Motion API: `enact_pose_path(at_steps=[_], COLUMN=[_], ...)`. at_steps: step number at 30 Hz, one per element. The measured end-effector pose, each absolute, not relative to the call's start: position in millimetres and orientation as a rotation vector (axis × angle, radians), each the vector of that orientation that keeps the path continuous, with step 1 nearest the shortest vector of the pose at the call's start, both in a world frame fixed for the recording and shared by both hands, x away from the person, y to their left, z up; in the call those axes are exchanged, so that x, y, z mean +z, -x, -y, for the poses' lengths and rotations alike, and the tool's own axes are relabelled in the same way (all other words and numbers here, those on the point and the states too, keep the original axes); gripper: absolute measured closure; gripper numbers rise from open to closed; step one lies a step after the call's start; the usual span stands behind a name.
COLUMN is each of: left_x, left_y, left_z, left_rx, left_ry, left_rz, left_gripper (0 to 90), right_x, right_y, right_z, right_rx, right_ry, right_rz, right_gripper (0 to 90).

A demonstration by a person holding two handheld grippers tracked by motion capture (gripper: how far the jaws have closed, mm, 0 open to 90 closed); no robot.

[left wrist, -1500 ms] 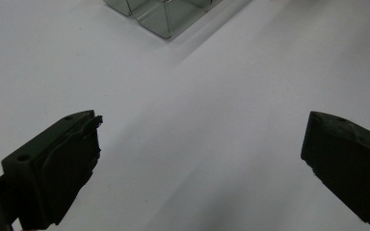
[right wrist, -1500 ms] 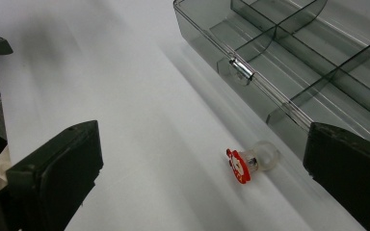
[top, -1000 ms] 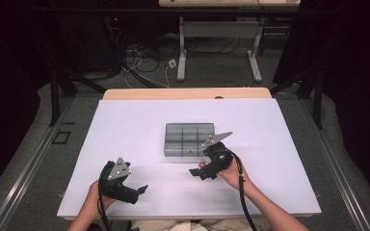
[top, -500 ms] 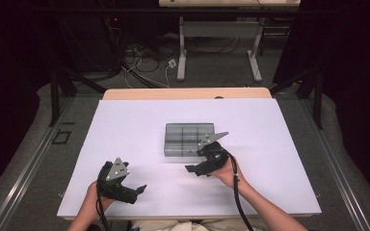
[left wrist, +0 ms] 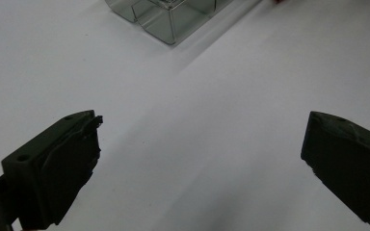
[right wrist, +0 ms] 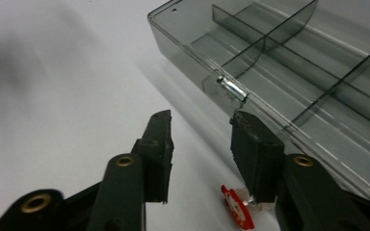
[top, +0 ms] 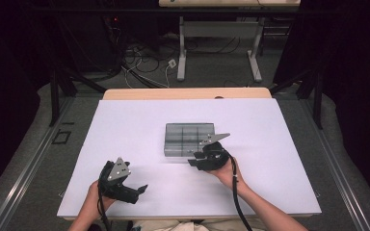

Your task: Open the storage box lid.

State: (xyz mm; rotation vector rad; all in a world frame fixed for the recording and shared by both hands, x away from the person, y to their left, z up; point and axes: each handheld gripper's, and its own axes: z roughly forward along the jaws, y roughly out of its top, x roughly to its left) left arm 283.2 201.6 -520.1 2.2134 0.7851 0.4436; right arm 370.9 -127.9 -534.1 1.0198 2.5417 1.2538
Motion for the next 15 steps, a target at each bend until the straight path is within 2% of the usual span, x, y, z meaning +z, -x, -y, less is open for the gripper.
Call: enact_pose_path(at_steps=[5, 9, 15], left_x=[-520.6, -521.3, -520.7], left_y=[-282.7, -281.4, -278.7], left_z=[-202.3, -203.6, -206.6], left_rx=[0.453, 0.458, 0.452], left_ry=[-2.211, -2.212, -2.201], left_rz=[-0.792, -0.795, -0.796], left_gripper=[0.1, 0.1, 0.1], right_x=[-535.4, -542.5, -545.5], right_y=[-372.3, -375.5, -380.5], right_z=[126.7, 125.3, 125.8], right_rx=[1.247, 1.266, 1.218], right_ry=[-1.038, -1.08, -1.124], right_rz=[-2.53, -2.521, -2.513], right_gripper=[66.9, 76.6, 79.1])
